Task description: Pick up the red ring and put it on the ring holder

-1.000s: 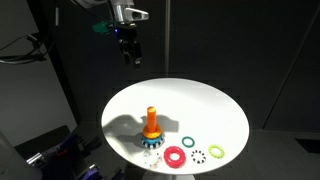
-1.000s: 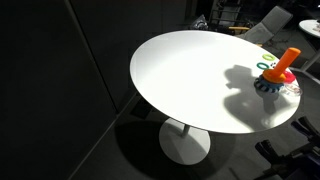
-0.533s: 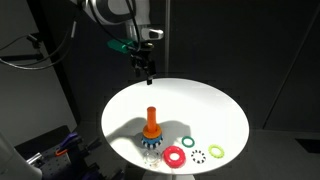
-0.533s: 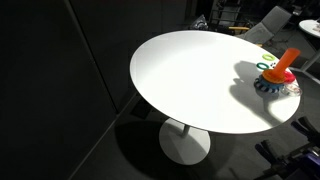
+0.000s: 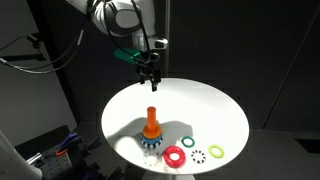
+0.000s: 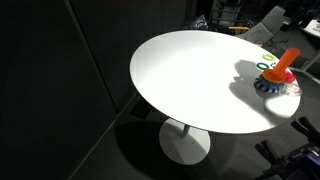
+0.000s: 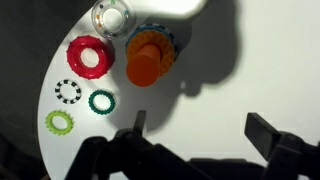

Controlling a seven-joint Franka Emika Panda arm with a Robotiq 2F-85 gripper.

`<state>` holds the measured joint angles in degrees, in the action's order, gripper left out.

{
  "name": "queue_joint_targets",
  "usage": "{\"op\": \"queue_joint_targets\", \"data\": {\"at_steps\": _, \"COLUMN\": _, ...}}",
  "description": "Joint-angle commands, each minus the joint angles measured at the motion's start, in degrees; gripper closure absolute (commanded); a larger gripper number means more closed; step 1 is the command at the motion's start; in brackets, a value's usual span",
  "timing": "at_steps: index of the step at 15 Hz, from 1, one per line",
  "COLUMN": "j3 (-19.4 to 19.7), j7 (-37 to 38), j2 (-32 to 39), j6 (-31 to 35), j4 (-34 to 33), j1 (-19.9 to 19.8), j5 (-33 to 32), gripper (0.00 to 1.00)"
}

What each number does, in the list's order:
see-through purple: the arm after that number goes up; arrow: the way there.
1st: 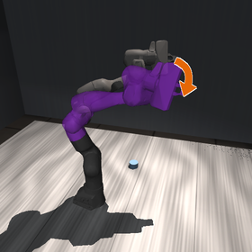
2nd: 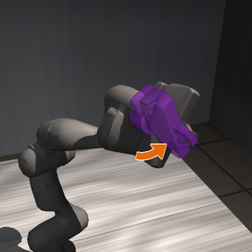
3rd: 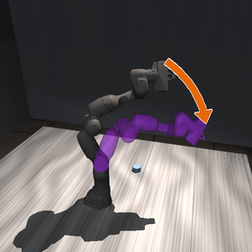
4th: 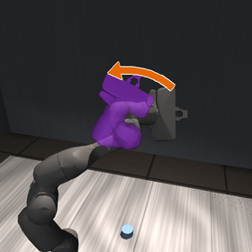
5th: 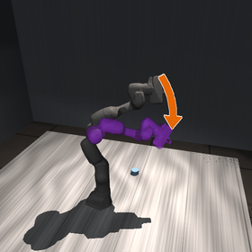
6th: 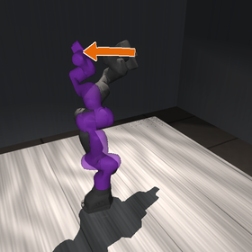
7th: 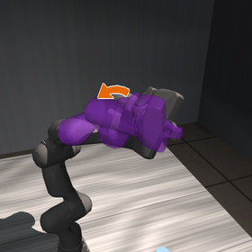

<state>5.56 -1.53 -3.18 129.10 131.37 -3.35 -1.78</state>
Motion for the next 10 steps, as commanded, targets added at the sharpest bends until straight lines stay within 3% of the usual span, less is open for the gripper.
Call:
{"op": "queue_joint_targets", "data": {"at_steps": 1, "j3": -0.40, "j7": -0.03, "j2": -0.01, "j6": -0.15, "j4": -0.10, "j1": -0.41, "j5": 0.03, "gripper": 0.00}}
{"op": "queue_joint_targets", "data": {"at_steps": 10, "j3": 1.41, "j7": 1.15, "j2": 0.97, "j6": 0.96, "j4": -0.73, "j1": -2.71, "j5": -0.19, "gripper": 0.00}}
